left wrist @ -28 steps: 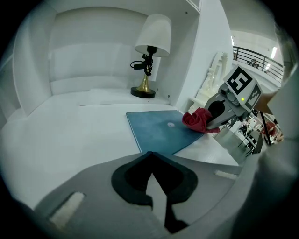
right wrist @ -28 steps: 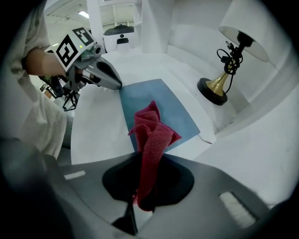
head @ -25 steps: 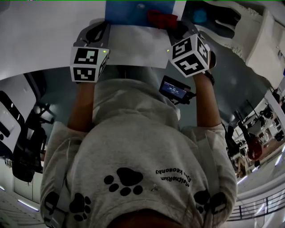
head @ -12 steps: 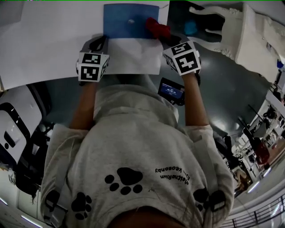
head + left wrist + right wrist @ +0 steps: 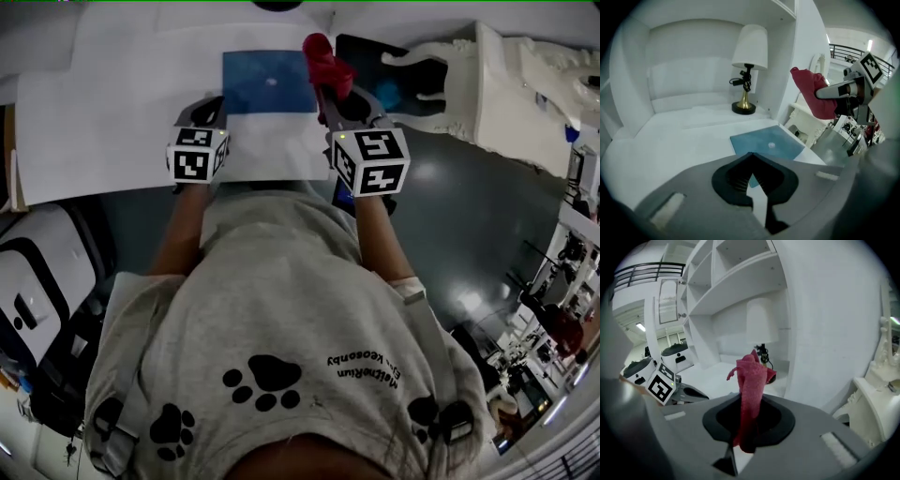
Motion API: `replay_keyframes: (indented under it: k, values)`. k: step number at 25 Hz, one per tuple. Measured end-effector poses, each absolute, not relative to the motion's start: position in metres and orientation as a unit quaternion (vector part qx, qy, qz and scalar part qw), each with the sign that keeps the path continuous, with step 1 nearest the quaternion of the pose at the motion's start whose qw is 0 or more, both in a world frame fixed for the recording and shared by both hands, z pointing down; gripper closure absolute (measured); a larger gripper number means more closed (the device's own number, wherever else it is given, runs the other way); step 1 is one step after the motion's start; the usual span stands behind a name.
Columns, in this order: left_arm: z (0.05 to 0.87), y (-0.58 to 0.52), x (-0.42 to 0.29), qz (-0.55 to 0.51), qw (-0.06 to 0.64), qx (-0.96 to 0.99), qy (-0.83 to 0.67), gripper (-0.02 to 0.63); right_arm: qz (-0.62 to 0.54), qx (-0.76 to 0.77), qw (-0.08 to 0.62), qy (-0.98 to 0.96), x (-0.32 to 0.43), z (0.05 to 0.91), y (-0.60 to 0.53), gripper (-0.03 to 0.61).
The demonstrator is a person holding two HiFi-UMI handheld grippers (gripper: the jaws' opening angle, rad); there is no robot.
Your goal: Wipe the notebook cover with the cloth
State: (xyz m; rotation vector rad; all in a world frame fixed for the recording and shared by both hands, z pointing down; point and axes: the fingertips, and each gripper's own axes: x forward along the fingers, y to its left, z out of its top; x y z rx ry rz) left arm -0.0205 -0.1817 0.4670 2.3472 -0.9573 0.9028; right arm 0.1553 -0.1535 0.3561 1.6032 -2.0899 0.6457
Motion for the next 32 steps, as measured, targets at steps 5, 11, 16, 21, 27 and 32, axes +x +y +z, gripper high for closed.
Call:
replay_keyframes:
  k: [5, 11, 16, 21, 27, 32]
  values:
    - [0.388, -0.202, -0.005, 0.236, 0.167, 0.879, -0.379, 0.615, 0.167, 0.601, 0.16, -0.765, 0.138, 0.303, -0.162, 0.532]
    - [0.287, -0.207, 0.006, 0.131, 0.09, 0.904, -0.397, 0.615, 0.107, 0.62, 0.102, -0.771, 0.12, 0.249, -0.166, 0.532]
    - [0.227, -0.199, 0.005, 0.074, 0.034, 0.909, -0.409, 0.615, 0.053, 0.633, 0.08, -0.768, 0.116, 0.215, -0.163, 0.534]
    - [0.198, -0.187, 0.005, 0.046, 0.006, 0.911, -0.41, 0.615, 0.02, 0.641, 0.065, -0.765, 0.111, 0.193, -0.155, 0.534]
    - [0.189, -0.177, 0.006, 0.031, -0.003, 0.911, -0.41, 0.615, 0.005, 0.636, 0.055, -0.769, 0.105, 0.187, -0.146, 0.535]
    - [0.188, -0.168, 0.011, 0.029, -0.006, 0.913, -0.408, 0.615, -0.001, 0.63, 0.049, -0.775, 0.104, 0.186, -0.14, 0.535]
